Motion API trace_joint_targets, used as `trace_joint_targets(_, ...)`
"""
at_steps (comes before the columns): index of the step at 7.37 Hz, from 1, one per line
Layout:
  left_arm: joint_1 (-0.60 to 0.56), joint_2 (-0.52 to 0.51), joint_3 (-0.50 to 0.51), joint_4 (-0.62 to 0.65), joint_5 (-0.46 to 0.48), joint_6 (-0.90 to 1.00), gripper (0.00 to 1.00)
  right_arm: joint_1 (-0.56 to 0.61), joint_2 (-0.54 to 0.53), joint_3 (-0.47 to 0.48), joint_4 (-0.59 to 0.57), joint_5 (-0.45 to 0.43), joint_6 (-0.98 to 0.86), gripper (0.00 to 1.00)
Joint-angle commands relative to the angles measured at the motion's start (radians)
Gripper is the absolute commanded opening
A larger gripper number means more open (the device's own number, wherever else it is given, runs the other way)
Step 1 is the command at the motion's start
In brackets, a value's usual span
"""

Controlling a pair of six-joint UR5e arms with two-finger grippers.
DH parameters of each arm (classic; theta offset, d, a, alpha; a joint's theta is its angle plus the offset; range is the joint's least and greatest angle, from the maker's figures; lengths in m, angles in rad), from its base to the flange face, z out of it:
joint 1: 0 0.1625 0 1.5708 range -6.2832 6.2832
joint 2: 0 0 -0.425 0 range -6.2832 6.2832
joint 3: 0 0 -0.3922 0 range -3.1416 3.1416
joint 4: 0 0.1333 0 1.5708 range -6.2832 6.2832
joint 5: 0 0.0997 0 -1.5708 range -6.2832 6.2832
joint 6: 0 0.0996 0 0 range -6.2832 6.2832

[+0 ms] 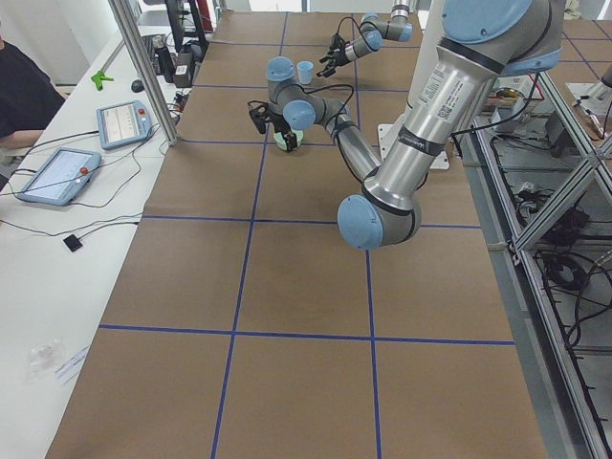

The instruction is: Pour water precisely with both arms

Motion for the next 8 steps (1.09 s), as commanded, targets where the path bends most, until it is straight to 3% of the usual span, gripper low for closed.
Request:
trace_joint_targets(1,0.003,0.001,0.010,0.000,0.003,0.000,1.00,-0.001,0.025,-0.036,0.003,-0.026,0.022,0.99)
trace_joint_targets(3,0.003,0.001,0.010,-0.001,0.003,0.000,1.00,0.000,0.079,-0.073,0.003,-0.030,0.022,0.99)
trace_joint_targets(8,0.004,0.000,0.010,-0.001,0.003,0.000,1.00,0.031,0.073,-0.096,0.003,-0.029,0.019,0.99)
